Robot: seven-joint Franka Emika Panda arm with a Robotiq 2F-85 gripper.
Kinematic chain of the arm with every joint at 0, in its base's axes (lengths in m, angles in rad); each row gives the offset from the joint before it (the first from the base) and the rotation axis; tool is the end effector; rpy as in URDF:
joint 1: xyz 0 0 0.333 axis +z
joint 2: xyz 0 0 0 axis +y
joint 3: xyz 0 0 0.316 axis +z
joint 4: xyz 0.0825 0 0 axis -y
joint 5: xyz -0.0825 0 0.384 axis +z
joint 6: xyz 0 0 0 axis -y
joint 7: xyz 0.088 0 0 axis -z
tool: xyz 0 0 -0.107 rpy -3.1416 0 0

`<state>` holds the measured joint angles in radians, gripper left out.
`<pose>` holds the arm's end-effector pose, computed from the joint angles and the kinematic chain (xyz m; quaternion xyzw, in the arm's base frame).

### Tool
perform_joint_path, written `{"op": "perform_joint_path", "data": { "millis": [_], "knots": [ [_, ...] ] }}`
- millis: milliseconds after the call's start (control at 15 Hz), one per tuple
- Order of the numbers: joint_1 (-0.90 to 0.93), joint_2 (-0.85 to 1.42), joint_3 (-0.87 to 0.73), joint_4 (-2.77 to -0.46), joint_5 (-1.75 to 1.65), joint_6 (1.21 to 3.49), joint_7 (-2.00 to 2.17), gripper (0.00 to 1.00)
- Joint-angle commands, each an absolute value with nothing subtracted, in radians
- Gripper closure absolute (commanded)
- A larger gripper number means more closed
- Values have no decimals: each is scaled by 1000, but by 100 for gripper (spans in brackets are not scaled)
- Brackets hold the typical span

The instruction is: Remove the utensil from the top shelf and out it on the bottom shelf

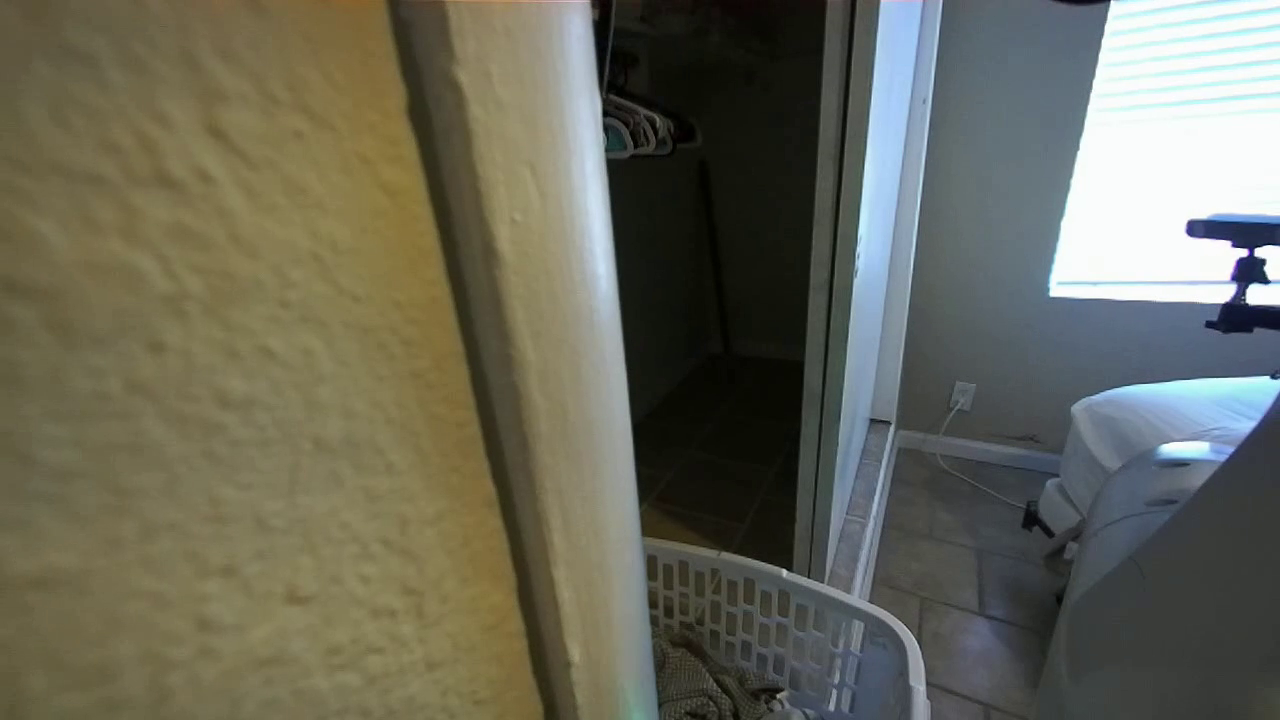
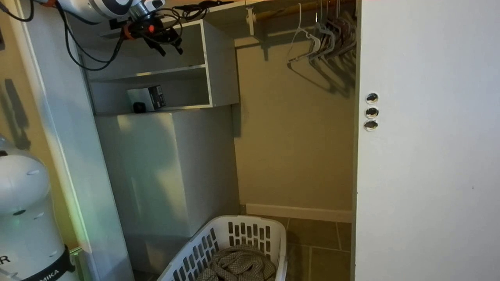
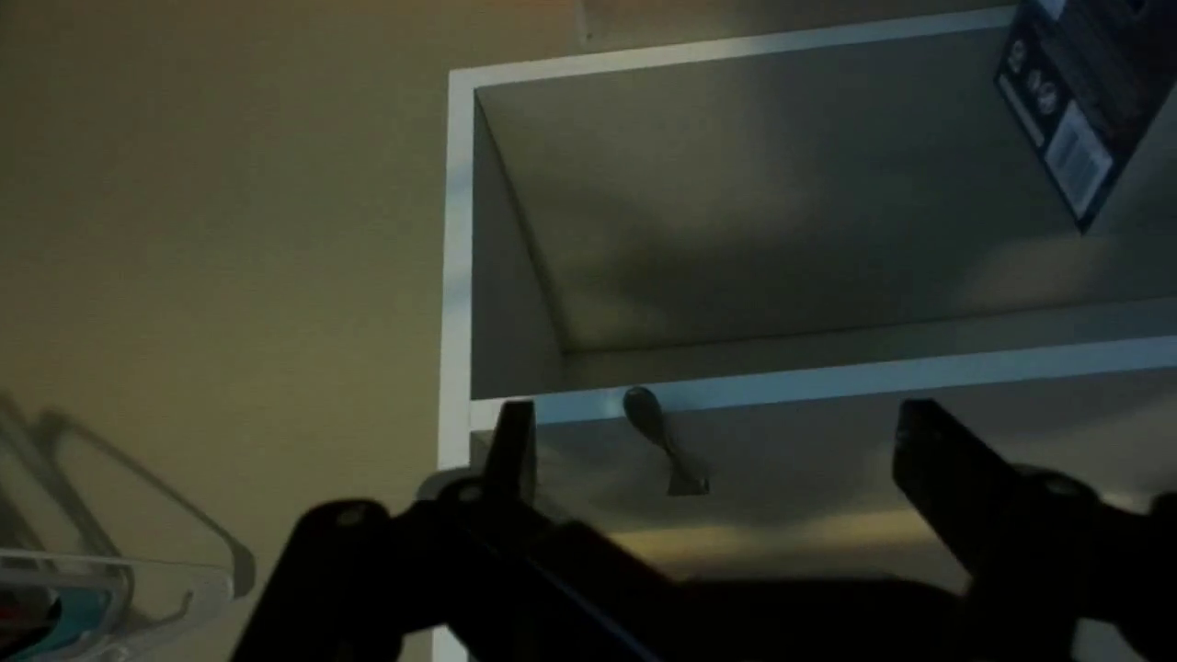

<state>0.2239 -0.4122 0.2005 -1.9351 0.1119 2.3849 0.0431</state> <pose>0.4180 0.2181 0.7487 -0.8957 -0.1606 -0.4003 0.1077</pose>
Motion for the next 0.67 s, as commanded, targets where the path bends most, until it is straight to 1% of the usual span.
{"op": "perform_joint_path", "data": {
  "millis": [0,600],
  "knots": [
    [273,-335,178,-1837,177,2363,-55,0],
    [267,-189,194,-1692,163,2354,-121,0]
  ]
}}
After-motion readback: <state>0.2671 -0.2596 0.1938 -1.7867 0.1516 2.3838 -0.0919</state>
